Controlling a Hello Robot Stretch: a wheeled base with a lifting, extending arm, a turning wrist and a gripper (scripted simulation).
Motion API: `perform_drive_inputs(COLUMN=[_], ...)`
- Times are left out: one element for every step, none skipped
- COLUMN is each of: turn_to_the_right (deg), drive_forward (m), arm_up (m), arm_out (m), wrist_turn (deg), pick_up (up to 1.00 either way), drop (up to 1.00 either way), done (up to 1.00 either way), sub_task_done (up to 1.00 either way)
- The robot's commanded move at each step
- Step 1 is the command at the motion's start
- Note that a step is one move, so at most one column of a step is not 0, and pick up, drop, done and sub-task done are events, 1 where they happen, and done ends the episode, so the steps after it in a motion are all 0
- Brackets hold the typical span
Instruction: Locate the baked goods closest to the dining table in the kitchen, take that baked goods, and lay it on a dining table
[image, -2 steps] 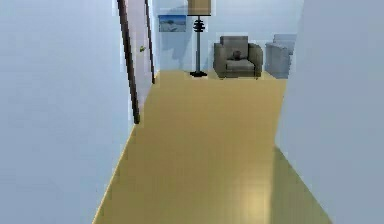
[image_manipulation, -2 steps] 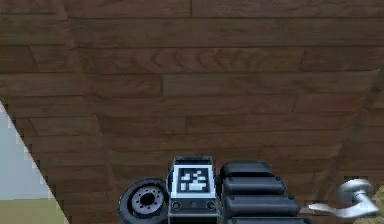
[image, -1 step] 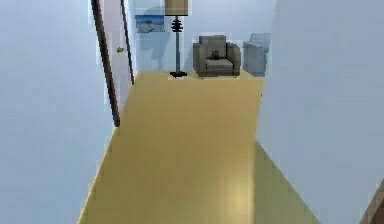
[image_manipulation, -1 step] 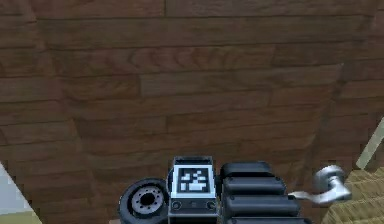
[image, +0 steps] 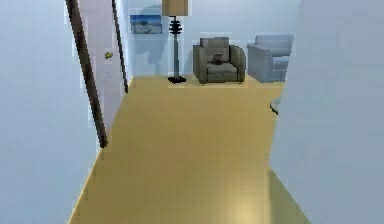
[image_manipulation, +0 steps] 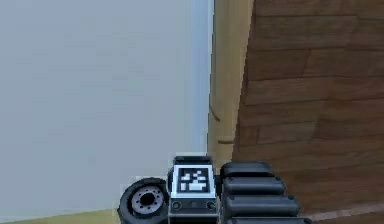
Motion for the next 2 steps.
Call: perform_drive_inputs(turn_to_the_right=[12.0,0.0], drive_forward=[0.00,1.00], arm_up=[0.00,0.00], arm_out=[0.00,0.00], wrist_turn=[0.0,0.0], pick_up=[0.00,0.00], drop=[0.00,0.00], done=[0.00,0.00], sub_task_done=[0.00,0.00])
